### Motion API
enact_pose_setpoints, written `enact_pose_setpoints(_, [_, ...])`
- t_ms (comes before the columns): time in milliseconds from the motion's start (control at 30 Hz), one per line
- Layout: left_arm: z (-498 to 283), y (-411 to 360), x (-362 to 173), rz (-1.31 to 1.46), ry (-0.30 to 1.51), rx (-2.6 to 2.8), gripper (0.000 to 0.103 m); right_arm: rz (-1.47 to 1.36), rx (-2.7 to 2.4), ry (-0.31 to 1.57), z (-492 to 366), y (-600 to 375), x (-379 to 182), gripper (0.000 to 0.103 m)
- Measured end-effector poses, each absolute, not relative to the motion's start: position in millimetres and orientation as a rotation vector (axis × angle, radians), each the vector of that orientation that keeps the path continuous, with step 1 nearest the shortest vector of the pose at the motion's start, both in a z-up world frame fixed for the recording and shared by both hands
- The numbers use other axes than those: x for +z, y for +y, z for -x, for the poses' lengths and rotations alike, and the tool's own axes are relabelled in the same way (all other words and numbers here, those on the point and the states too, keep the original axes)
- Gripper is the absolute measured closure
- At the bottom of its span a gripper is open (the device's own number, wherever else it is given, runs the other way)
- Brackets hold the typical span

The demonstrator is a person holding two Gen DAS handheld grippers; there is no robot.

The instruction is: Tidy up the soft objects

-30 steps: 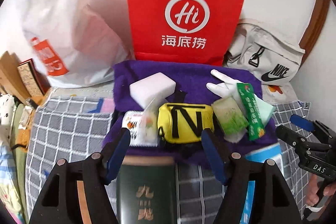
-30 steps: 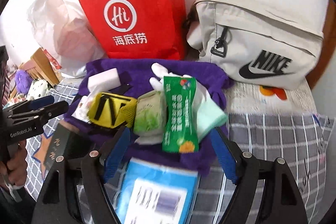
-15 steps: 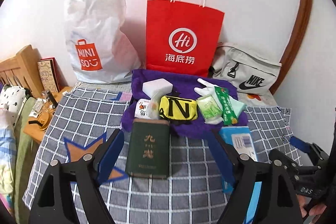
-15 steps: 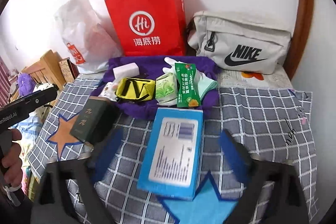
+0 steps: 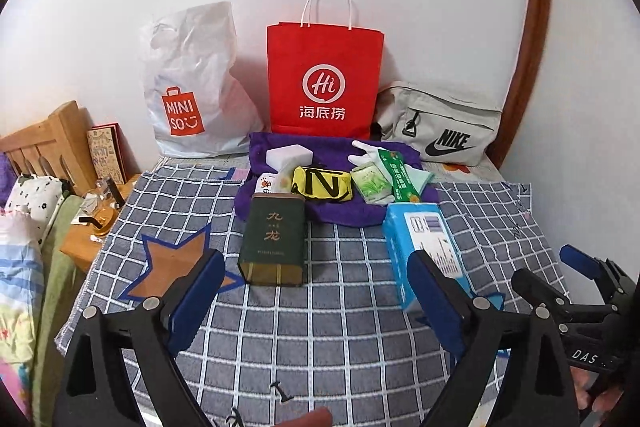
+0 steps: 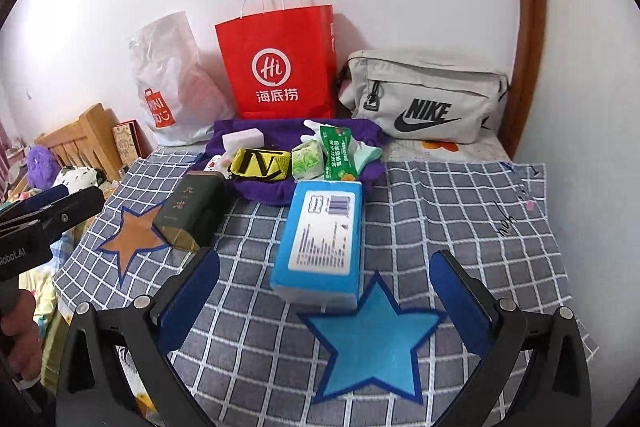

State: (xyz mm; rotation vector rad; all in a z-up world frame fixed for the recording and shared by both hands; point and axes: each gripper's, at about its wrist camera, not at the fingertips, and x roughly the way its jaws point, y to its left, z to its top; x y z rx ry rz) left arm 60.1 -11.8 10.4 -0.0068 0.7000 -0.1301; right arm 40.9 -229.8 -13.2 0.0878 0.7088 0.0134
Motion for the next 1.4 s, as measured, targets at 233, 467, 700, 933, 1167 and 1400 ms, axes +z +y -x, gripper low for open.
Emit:
enact_pose_setpoints(233, [-39.2, -9.4, 9.4, 0.023, 0.695, -0.122, 0.011, -0.070, -0.008, 0.679, -15.1, -226.9, -4.7, 0.000])
enact_pose_setpoints(467, [-30.5, -9.1, 3.7, 0.025, 0.706, -0.117, 0.011, -0.050, -0.027, 0.668, -1.9, -223.5, -1.6, 0.000])
enact_pose_setpoints(700, [-23.6, -7.2, 1.9, 0.019, 0.706, -0.117, 0.011, -0.046, -0.024, 0.662, 5.1, -220.6, -0.5, 0.000])
enact_pose_setpoints(933, [-19.9, -3.9, 1.8, 0.026, 0.703, -0.115, 0.011, -0.037, -0.025, 0.658, 8.8, -216.5, -0.1, 0.000])
enact_pose_setpoints(1167, [-19.6, -3.6, 1.7, 0.027, 0.706, -0.111, 0.011, -0.032, -0.025, 0.659, 10.2, -215.7, -0.2, 0.000])
enact_pose_setpoints(1400, [-18.5, -3.4, 1.3, 0.027, 0.708, -0.112, 0.011, -0.033, -0.020, 0.655, 10.6, -215.0, 0.3, 0.000])
